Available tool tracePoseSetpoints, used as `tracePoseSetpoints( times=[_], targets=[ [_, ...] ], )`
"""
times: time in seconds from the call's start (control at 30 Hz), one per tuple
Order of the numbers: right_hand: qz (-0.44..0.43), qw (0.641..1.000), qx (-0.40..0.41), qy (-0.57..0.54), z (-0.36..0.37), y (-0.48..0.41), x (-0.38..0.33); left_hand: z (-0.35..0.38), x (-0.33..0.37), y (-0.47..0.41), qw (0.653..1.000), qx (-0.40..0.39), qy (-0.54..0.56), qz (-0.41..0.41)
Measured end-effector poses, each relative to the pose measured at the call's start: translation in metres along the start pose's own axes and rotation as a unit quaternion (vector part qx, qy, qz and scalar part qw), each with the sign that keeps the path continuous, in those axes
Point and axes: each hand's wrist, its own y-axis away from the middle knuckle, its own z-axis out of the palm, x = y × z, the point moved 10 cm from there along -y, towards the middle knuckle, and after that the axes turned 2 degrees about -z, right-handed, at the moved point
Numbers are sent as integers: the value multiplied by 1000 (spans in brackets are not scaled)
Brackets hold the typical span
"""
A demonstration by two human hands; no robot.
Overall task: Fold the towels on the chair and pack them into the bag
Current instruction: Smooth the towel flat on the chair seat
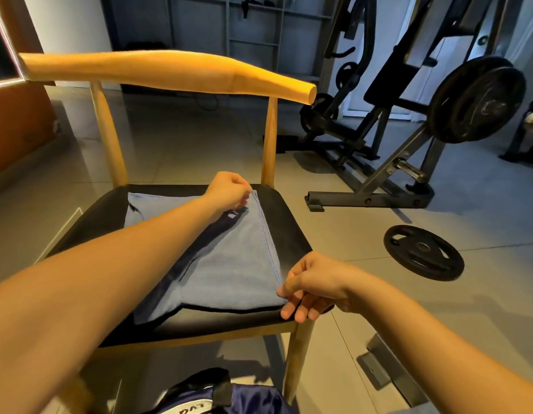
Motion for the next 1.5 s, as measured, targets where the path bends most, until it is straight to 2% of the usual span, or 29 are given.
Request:
tracePoseSetpoints(
  times=[0.1, 0.17, 0.3, 0.53, 0.6, 0.7, 0.73, 0.83, 1.07, 1.2, 1.37, 1.5],
  targets=[
    [8, 1000, 14, -10, -2, -1, 2, -30, -2, 29, 986, -36, -158, 32],
    [9, 999, 30, -12, -5, 0, 2, -50, -5, 57, 976, -55, -206, 42],
    [0, 999, 42, 3, -8, 1, -2, -82, -23, 121, 968, -71, -236, 52],
    [-1, 994, 22, 110, -4, -3, -16, -101, -42, 224, 971, 24, -207, 116],
    [4, 991, 18, 130, -4, -4, -19, -91, -41, 241, 944, 53, -288, 151],
    [13, 990, 13, 143, -5, -6, -19, -72, -36, 251, 867, 123, -427, 225],
    [15, 989, 13, 144, -4, -7, -19, -68, -38, 250, 854, 135, -446, 232],
    [17, 990, 23, 136, -6, -7, -17, -71, -46, 241, 843, 166, -458, 226],
    [-2, 992, 64, 107, -6, -1, -12, -82, -48, 242, 887, 212, -368, 181],
    [-11, 994, 71, 87, -8, -1, -10, -104, -57, 251, 920, 235, -280, 139],
    [-20, 996, 66, 62, -11, 0, -9, -138, -72, 258, 978, 198, -40, 51],
    [-24, 996, 70, 42, -19, 2, -5, -153, -91, 264, 972, 171, 160, -4]
  ],
)
